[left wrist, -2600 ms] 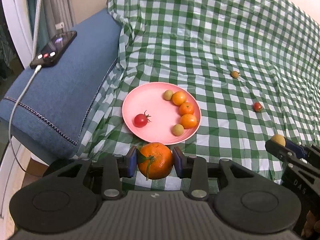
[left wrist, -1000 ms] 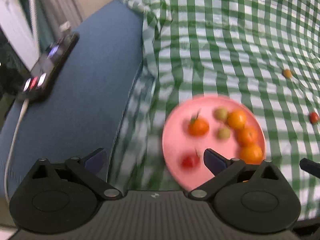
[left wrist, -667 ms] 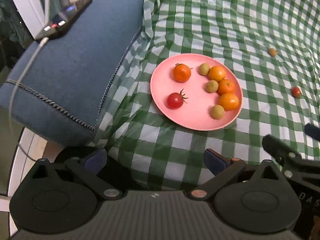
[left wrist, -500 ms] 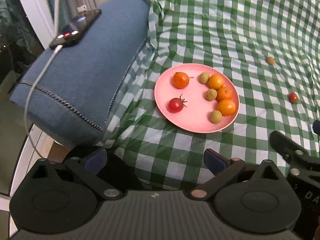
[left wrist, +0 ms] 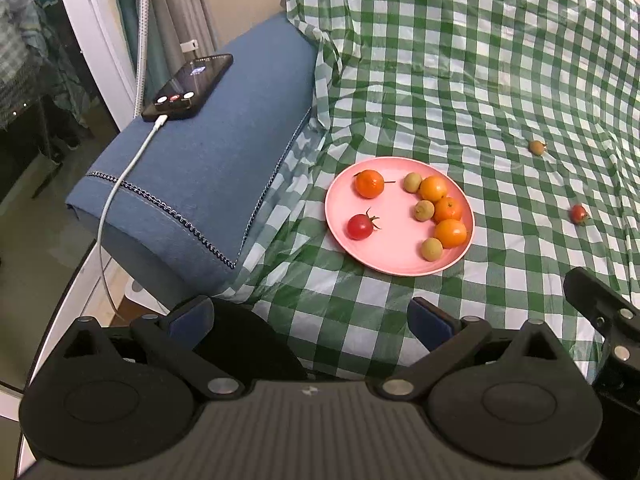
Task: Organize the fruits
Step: 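Lift both tools away from the plate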
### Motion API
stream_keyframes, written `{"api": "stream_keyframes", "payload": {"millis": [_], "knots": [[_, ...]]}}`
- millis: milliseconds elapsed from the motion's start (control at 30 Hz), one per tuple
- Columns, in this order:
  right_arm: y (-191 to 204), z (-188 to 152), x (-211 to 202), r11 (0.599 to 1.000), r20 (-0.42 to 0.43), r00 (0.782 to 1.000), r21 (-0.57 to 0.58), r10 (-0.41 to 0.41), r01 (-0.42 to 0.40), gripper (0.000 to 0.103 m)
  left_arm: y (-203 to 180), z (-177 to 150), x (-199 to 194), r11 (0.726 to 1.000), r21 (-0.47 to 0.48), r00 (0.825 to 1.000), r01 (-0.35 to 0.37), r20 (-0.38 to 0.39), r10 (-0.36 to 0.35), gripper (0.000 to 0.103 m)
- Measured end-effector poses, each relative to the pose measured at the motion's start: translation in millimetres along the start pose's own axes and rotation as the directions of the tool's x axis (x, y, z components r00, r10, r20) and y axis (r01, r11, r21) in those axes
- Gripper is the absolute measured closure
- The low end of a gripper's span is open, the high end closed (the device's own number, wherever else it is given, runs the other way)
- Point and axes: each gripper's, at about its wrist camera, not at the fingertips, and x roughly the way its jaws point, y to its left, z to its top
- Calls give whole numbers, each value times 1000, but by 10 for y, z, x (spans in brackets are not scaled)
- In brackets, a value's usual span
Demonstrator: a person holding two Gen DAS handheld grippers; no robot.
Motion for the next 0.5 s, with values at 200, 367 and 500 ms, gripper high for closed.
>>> {"api": "stream_keyframes", "payload": {"millis": [200,367,500], "knots": [[-48,-20,10,1000,11,1000,9,15,-15,1,-52,32,36,1000,25,1000,1,5,-1,0],[-58,-38,121,999,-8,999,17,43,-43,1,-67,29,124,999,41,1000,-15,-17,15,0],[-77,-60,212,998,-23,998,25,55,-55,1,-41,46,201,999,29,999,-26,-40,27,0]]}}
